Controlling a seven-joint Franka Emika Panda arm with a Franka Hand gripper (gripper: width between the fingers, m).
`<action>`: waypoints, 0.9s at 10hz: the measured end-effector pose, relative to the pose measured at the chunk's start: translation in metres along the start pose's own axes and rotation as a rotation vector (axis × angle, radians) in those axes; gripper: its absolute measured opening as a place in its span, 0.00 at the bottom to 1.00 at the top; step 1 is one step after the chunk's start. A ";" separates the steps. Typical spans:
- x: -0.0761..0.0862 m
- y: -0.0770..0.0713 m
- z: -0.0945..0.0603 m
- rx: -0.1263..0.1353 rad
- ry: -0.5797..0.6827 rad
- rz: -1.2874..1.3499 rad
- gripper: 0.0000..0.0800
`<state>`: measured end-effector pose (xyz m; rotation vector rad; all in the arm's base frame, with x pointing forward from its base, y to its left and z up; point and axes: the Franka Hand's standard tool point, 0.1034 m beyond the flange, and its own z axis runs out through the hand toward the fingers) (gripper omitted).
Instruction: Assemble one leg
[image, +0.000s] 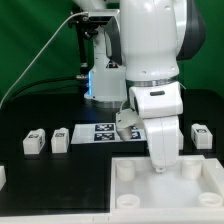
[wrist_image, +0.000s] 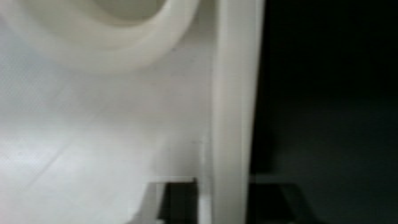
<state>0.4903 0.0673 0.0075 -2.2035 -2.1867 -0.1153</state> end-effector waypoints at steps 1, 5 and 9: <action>0.000 0.000 0.000 0.000 0.000 0.001 0.30; -0.001 0.000 0.000 0.000 0.000 0.003 0.70; -0.002 0.000 0.000 0.000 0.000 0.004 0.81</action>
Offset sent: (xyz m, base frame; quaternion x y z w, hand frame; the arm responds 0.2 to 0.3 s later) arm 0.0000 0.0000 0.0000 0.0000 0.0000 0.0000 1.0000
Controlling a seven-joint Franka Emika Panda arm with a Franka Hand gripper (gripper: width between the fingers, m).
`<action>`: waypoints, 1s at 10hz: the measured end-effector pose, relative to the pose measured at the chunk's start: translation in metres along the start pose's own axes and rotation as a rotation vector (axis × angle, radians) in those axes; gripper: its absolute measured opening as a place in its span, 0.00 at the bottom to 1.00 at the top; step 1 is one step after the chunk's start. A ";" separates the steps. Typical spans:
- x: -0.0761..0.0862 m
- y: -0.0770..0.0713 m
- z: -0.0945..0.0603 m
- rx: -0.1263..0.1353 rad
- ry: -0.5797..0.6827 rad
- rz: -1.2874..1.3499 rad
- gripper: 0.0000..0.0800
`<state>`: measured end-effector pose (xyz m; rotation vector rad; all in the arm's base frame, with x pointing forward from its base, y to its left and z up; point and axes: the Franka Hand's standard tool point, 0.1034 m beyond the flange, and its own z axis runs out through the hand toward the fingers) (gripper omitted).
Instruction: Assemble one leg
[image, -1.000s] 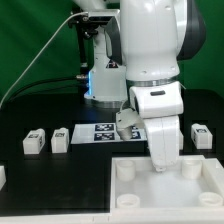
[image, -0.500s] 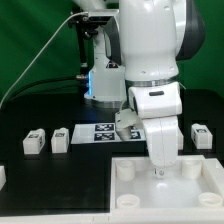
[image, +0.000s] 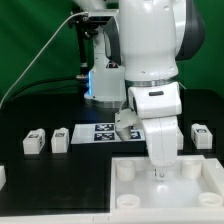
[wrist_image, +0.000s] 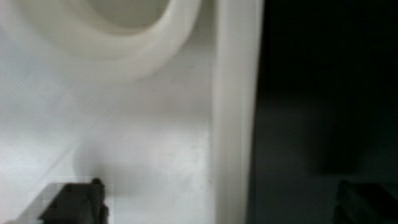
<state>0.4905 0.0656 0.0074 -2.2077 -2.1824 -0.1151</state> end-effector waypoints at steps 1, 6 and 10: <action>0.000 0.000 0.000 0.000 0.000 0.000 0.81; 0.007 0.000 -0.014 -0.019 -0.003 0.124 0.81; 0.058 -0.014 -0.051 -0.052 0.005 0.568 0.81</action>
Offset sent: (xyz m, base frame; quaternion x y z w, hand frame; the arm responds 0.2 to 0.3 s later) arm 0.0000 0.0000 0.0000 0.0000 0.0000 0.0000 1.0000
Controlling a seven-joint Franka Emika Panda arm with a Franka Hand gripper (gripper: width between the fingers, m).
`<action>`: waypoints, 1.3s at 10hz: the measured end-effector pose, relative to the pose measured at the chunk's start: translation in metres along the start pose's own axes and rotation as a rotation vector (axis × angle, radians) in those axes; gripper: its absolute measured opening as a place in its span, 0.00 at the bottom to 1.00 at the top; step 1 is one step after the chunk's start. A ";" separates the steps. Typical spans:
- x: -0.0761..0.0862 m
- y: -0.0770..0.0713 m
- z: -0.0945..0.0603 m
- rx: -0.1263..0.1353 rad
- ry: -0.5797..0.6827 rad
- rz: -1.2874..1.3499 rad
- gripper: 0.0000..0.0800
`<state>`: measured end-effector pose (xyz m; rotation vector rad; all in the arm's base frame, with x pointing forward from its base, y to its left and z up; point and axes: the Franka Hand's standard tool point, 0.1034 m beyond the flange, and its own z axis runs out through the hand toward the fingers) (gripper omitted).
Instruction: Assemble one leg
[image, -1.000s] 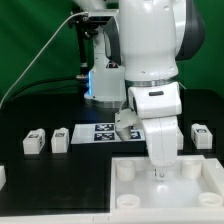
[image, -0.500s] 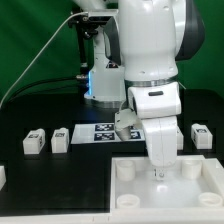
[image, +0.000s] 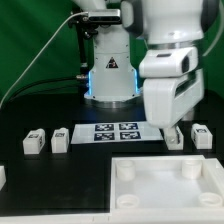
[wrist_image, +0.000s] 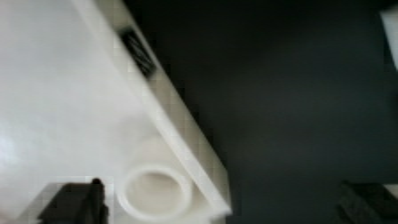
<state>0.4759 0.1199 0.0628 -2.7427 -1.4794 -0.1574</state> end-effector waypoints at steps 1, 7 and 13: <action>0.014 -0.013 -0.001 0.001 0.006 0.126 0.81; 0.030 -0.034 0.006 0.044 0.033 0.789 0.81; 0.028 -0.058 0.010 0.098 -0.085 0.961 0.81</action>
Offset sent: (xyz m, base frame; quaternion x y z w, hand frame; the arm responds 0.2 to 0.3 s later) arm 0.0000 0.0000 0.0000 0.0000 0.0000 0.1790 0.9838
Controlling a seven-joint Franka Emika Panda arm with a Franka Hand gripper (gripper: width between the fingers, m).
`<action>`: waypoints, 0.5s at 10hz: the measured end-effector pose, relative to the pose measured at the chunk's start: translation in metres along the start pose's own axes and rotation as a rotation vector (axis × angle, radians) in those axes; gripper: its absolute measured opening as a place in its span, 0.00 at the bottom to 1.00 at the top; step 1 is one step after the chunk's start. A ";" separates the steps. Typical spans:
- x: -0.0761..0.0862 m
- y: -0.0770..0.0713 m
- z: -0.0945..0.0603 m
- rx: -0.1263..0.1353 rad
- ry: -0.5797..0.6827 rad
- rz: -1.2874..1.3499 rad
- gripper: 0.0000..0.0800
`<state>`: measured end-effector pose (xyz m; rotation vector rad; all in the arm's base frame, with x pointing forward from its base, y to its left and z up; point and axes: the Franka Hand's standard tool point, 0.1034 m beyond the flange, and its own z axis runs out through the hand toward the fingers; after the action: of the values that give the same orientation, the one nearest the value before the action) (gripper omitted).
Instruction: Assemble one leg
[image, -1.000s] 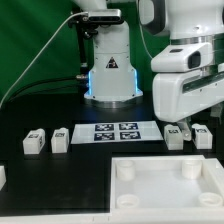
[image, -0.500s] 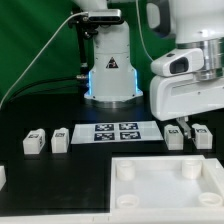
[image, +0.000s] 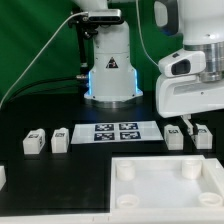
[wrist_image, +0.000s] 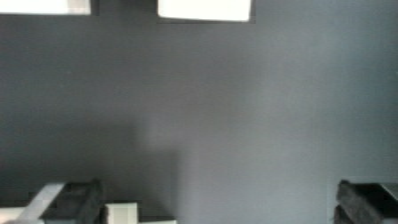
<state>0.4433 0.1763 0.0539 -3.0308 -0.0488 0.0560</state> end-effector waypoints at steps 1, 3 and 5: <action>-0.004 0.003 0.000 -0.012 -0.095 -0.005 0.81; -0.017 0.001 0.006 -0.030 -0.287 0.049 0.81; -0.034 -0.002 0.019 -0.033 -0.476 0.074 0.81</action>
Offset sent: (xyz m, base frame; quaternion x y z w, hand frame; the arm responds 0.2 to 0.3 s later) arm -0.0301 0.0120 -0.0236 0.0355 -0.2186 0.1260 0.9670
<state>0.4089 0.1794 0.0360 -2.9751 0.0240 0.7843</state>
